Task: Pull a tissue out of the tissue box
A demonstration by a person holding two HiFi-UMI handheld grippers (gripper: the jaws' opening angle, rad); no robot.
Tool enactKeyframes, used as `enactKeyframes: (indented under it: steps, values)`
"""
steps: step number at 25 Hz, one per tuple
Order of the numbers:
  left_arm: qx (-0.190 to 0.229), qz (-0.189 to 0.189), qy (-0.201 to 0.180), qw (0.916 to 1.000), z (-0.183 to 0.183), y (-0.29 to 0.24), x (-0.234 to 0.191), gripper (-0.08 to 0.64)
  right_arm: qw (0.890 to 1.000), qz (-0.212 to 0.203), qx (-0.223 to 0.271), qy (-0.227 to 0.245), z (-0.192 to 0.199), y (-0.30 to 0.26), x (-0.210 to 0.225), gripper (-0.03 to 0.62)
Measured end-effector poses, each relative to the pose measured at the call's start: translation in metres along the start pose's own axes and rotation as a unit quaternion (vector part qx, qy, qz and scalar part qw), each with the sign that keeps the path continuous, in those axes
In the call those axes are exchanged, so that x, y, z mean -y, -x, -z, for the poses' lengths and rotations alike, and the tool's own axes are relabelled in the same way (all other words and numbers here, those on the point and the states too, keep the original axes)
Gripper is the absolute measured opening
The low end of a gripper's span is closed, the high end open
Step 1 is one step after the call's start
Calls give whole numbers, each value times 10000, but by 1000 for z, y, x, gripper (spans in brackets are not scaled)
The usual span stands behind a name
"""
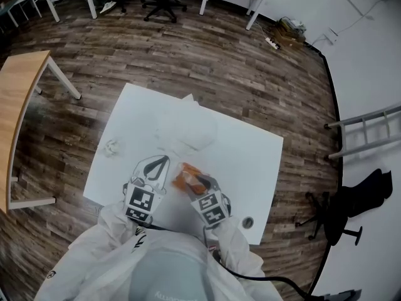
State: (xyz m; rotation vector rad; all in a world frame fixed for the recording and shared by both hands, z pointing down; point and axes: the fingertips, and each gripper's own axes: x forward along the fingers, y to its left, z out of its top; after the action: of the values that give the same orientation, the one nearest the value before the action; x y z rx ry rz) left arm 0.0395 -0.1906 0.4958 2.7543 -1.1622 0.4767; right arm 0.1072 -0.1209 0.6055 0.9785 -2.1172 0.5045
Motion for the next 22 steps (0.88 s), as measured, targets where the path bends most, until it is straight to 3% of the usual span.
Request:
enactKeyframes:
  steps: [17, 22]
  values:
    - [-41, 47, 9, 10000, 6, 3, 3, 0, 9980, -99, -618, 55, 33, -28, -1, 169]
    - [-51, 60, -11, 10000, 7, 3, 4, 0, 9960, -21, -808, 368, 39, -32, -1, 169]
